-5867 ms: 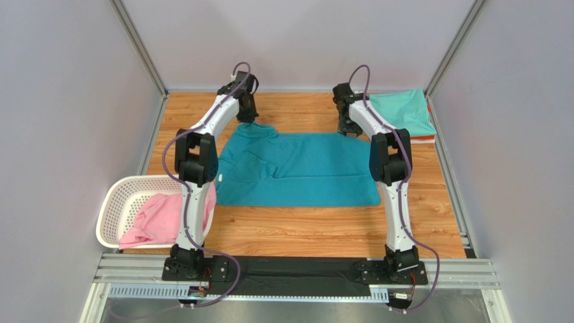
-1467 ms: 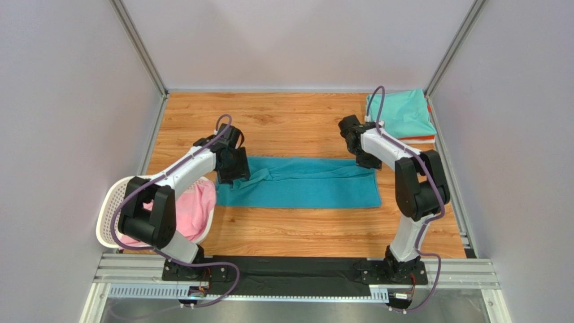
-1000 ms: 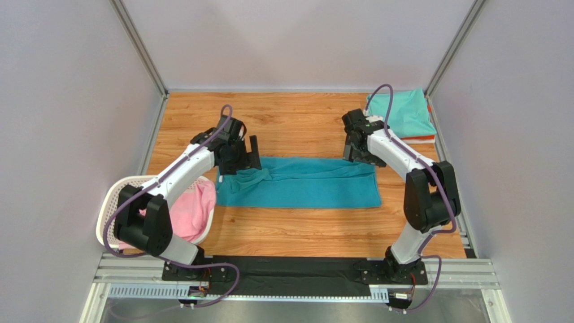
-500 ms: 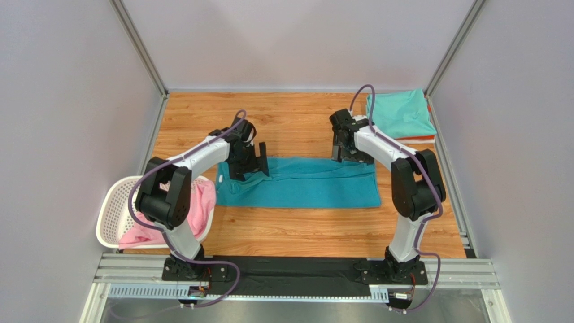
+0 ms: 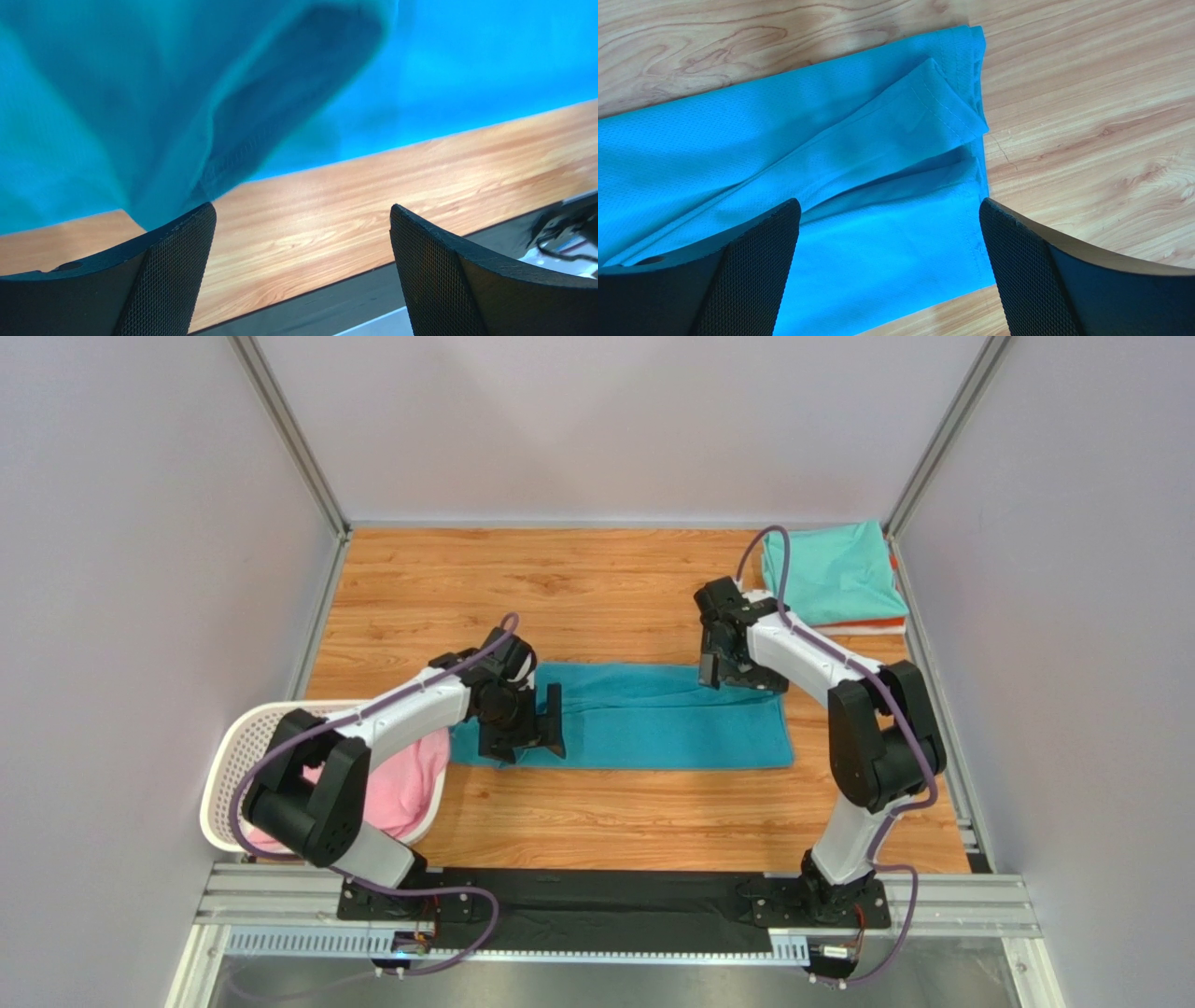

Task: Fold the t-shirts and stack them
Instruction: Fold the tshirt

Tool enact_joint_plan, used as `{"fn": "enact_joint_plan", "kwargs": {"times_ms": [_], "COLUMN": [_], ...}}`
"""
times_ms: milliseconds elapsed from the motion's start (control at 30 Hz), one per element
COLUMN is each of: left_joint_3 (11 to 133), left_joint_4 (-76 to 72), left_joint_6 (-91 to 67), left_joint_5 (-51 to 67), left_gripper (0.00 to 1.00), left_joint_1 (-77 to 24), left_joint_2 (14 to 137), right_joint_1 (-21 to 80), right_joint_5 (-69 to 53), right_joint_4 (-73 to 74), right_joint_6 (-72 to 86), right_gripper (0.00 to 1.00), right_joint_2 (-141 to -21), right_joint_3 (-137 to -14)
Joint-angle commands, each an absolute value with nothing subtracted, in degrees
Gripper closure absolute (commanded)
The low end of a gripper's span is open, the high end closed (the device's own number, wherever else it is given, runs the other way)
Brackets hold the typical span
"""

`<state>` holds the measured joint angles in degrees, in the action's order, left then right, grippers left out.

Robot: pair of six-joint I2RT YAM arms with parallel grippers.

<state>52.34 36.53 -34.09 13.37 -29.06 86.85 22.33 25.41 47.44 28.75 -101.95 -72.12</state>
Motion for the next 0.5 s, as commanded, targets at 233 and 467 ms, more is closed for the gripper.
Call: {"fn": "enact_joint_plan", "kwargs": {"times_ms": [233,467], "left_joint_3": [51.06,59.32], "left_joint_4": [35.51,36.56], "left_joint_6": [-30.67,-33.83], "left_joint_5": [15.30,7.29], "left_gripper": [0.00,0.00], "left_joint_1": [-32.34,-27.96], "left_joint_2": [71.29,80.58], "right_joint_1": [22.15,22.24], "right_joint_5": [26.89,27.69], "right_joint_4": [44.83,45.44], "right_joint_6": [28.56,28.65], "right_gripper": [0.00,0.00], "right_joint_2": [-96.68,-105.63], "right_joint_3": [-71.80,-79.62]}}
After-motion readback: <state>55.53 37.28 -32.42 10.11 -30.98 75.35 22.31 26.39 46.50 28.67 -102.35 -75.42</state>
